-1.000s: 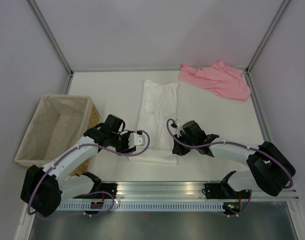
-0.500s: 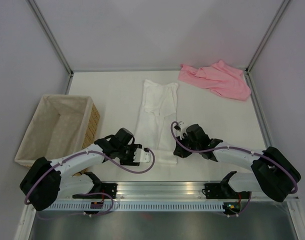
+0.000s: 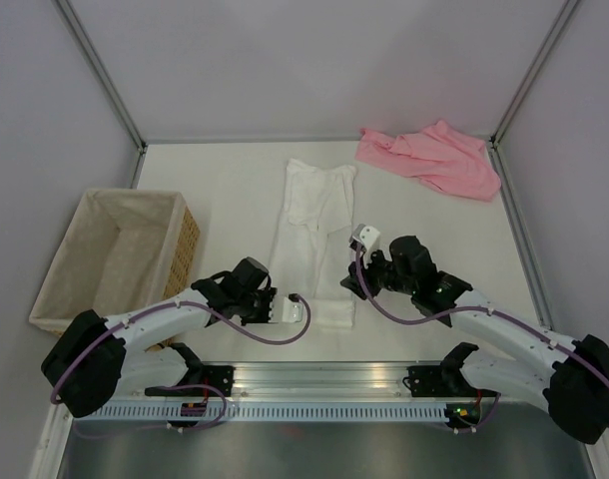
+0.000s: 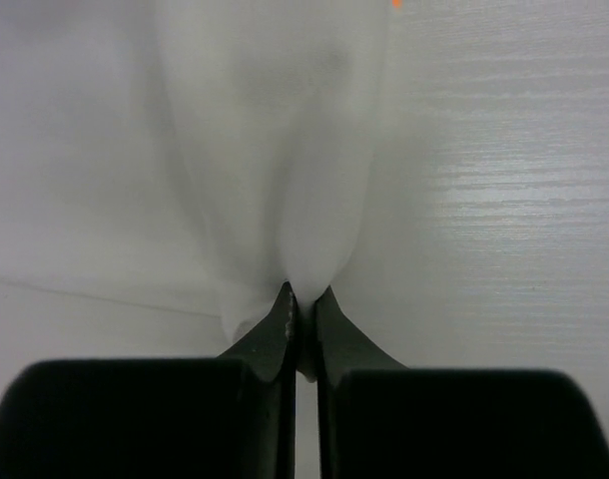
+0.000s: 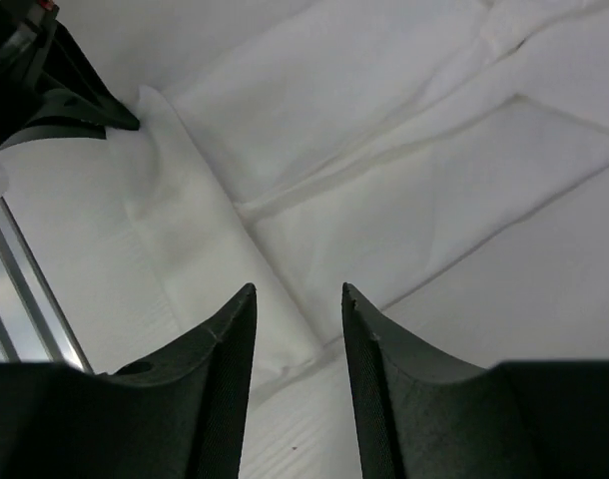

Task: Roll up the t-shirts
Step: Roll the tshirt

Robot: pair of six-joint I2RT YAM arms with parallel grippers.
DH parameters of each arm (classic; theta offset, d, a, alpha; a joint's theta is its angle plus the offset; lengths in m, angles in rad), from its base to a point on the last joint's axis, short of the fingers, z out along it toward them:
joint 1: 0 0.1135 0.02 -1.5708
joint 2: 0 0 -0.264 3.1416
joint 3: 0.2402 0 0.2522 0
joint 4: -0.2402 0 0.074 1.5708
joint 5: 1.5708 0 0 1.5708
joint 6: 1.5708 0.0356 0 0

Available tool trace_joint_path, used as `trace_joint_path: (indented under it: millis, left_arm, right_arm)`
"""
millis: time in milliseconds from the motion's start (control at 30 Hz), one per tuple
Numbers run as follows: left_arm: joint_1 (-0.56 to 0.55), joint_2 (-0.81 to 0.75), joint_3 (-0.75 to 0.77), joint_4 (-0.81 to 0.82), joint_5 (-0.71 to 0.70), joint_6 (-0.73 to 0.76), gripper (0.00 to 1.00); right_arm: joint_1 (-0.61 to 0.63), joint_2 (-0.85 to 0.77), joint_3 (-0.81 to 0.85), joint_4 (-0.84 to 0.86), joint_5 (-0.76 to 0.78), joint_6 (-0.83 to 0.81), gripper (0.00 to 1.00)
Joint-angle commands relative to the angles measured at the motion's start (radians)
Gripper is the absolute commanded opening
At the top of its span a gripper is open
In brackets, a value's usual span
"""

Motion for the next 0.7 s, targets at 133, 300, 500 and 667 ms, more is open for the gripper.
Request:
trace_joint_path:
  millis: [133, 300, 500, 667]
  left_arm:
    - [-0.001, 0.01, 0.096, -0.096, 0.07, -0.169, 0.02]
    - [0.005, 0.011, 0.098, -0.103, 0.081, -0.177, 0.02]
    - [0.013, 0.017, 0.104, -0.11, 0.076, -0.165, 0.02]
    - [0.018, 0.037, 0.113, -0.11, 0.084, -0.161, 0.02]
  right_arm:
    - [0.158, -0.054, 0.013, -0.228, 0.029, -0.657, 0.5]
    - [0.317, -0.028, -0.069, -0.13, 0.144, -0.69, 0.5]
    - [0.336, 0.053, -0.103, -0.033, 0.208, -0.611, 0.55]
    - [0.339, 0.13, -0.096, -0.029, 0.225, -0.623, 0.55]
